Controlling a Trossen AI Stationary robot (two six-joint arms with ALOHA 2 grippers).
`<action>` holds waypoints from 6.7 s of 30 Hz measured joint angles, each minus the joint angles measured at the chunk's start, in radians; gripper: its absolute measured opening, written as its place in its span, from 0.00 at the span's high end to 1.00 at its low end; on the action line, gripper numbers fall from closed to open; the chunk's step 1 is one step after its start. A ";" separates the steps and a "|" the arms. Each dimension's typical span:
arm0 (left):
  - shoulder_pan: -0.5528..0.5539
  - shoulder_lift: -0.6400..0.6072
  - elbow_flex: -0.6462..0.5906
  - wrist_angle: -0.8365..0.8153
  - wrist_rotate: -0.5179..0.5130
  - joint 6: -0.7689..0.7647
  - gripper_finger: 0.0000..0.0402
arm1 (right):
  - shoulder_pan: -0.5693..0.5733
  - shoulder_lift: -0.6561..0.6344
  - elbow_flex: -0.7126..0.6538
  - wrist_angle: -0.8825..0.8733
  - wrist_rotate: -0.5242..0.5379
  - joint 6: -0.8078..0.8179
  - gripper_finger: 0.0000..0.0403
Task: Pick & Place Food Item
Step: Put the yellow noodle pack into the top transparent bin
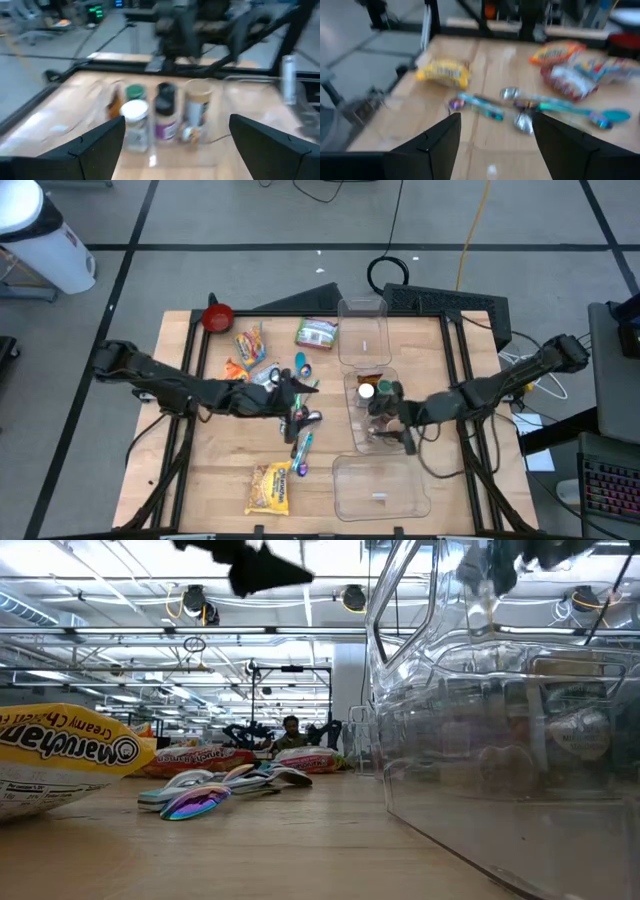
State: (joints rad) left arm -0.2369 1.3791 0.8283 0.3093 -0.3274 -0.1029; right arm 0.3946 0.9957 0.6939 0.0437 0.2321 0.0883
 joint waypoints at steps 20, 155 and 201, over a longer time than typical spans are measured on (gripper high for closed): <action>-0.116 -0.192 -0.201 -0.512 0.003 -0.510 0.09 | 0.000 -0.134 -0.202 0.264 0.001 -0.025 0.41; 0.210 -0.004 0.021 0.059 0.111 0.537 0.95 | -0.499 0.387 0.111 0.439 -0.289 -0.195 0.98; 0.210 -0.104 0.021 -0.005 0.061 0.351 0.72 | -1.236 0.506 0.506 -0.263 -0.574 -1.050 1.00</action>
State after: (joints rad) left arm -0.0269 1.2751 0.8490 0.3044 -0.2665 0.2483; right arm -0.8413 1.5018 1.1999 -0.2192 -0.3419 -0.9618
